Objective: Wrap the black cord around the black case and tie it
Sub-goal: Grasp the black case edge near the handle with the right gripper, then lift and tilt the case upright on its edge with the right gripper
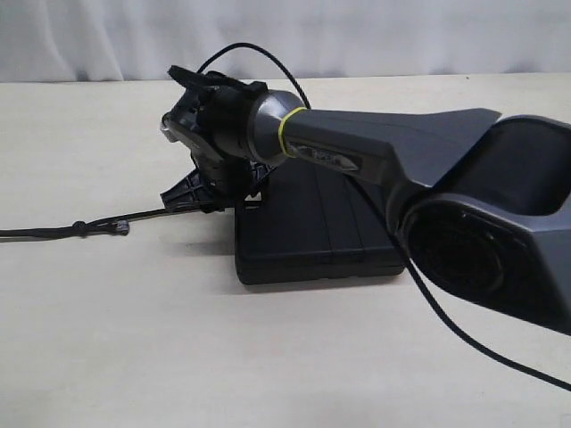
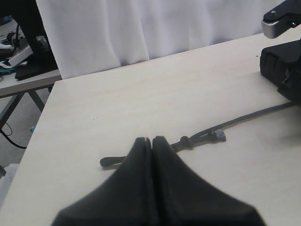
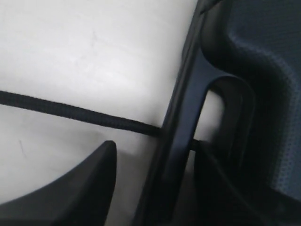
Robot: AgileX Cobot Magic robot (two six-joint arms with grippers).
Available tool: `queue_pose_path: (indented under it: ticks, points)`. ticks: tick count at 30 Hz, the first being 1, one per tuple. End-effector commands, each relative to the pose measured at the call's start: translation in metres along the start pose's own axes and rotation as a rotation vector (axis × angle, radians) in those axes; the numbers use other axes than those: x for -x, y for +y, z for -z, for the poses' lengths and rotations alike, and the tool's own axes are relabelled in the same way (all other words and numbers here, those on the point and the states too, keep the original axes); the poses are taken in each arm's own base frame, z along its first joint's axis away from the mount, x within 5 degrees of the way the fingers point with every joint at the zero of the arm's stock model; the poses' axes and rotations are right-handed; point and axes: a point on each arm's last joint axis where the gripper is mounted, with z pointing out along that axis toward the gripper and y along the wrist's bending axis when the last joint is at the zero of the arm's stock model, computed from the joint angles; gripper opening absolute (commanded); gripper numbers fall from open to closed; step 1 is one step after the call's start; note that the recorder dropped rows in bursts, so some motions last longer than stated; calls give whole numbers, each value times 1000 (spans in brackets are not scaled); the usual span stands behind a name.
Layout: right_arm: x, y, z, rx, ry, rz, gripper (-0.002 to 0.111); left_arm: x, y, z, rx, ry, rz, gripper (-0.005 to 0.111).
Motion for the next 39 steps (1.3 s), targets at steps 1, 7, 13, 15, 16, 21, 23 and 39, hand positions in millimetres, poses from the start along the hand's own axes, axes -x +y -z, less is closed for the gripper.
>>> queue_pose_path:
  ticks: [1, 7, 13, 15, 16, 21, 23, 39]
  points:
    - [-2, 1, -9, -1, 11, 1, 48, 1, -1, 0, -8, -15, 4, 0]
    - [-2, 1, -11, -4, 4, 8, 32, 1, -1, 0, -8, -15, 4, 0]
    - [-1, 0, -9, -13, -1, 13, 7, 1, -1, 0, -8, -15, 4, 0]
    - [-2, -1, -9, -19, 7, 13, 4, 1, -1, 0, -8, -15, 4, 0]
    - [-2, -1, -9, -23, 13, 13, 4, 1, -1, 0, -8, -15, 4, 0]
    - [0, -5, 3, -32, 15, 6, 4, 1, -1, 0, -8, -15, 4, 0]
    - [3, -8, 14, -31, 5, -2, 4, 1, -1, 0, -8, -15, 4, 0]
    - [19, -59, 111, -64, -22, -14, 4, 1, -1, 0, -8, -15, 4, 0]
